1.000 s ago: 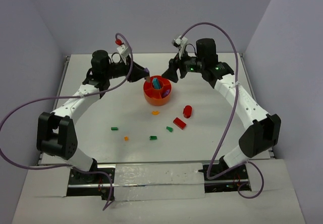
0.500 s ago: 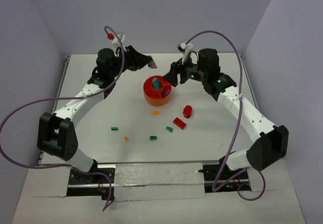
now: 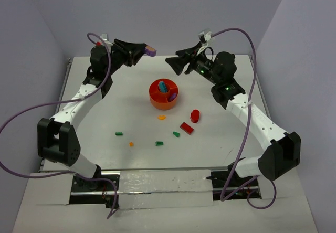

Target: Sort the legos into containers by color

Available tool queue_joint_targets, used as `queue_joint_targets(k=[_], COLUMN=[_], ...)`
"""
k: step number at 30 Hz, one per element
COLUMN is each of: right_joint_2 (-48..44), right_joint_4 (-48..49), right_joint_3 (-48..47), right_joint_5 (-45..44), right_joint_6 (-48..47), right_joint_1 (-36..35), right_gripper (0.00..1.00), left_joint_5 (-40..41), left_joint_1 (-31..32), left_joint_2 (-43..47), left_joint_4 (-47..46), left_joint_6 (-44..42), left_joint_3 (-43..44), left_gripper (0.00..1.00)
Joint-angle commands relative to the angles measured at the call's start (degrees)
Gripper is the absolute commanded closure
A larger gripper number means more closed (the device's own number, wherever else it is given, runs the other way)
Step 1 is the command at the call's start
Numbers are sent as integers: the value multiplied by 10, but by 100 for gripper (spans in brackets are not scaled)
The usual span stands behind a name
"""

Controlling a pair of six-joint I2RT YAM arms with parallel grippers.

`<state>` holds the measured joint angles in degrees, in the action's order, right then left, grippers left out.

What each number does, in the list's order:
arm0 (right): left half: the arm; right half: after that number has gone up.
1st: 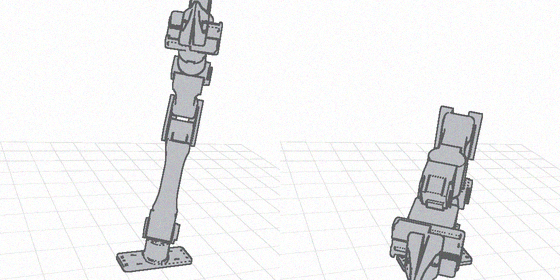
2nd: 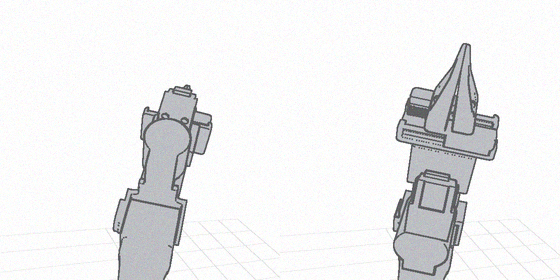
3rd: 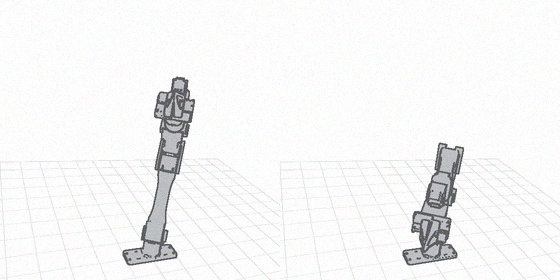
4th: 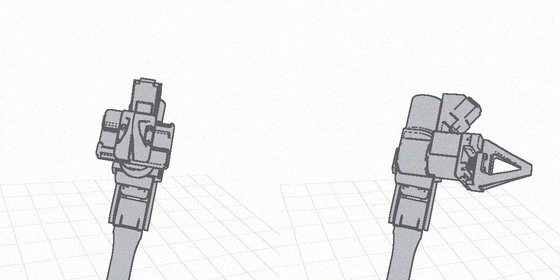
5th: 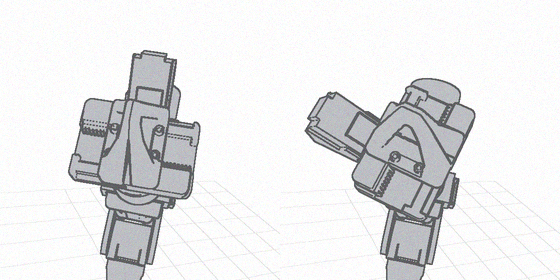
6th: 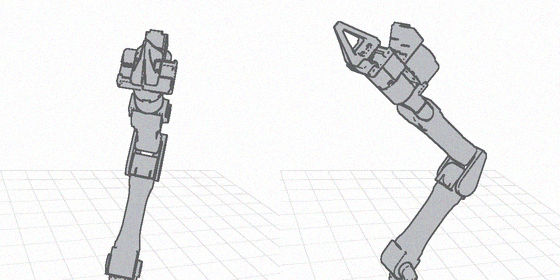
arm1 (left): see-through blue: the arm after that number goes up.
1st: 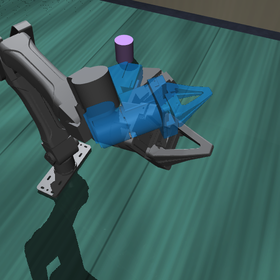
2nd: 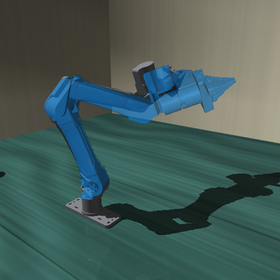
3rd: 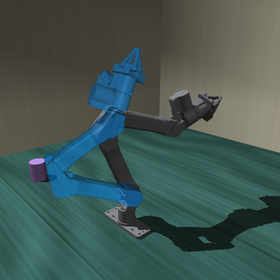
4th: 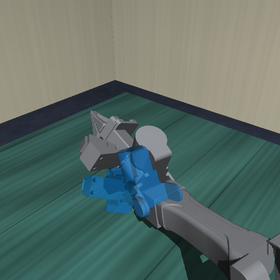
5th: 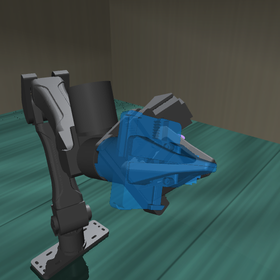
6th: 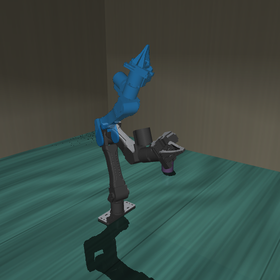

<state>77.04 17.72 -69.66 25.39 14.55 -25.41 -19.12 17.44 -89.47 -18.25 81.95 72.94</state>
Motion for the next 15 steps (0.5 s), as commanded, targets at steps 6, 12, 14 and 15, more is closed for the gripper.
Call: queue_joint_targets(k=[6,12,14,15], right_joint_2=[65,114,130,137], right_joint_4=[135,157,176,179], right_joint_3=[-45,-100,-111,-118], right_joint_5=[-15,-25,-28,-30], right_joint_6=[80,83,79,74], right_joint_1=[-38,-65,-70,-75], right_gripper=[28,26,26,26], left_joint_5=[-3,-19,-24,-26], left_joint_1=[-25,-33,-35,-36], left_joint_2=[44,56,59,60], left_joint_4=[136,208,226,231], left_joint_6=[281,355,377,382], left_joint_3=[63,80,84,84], left_gripper=[100,100,100,100])
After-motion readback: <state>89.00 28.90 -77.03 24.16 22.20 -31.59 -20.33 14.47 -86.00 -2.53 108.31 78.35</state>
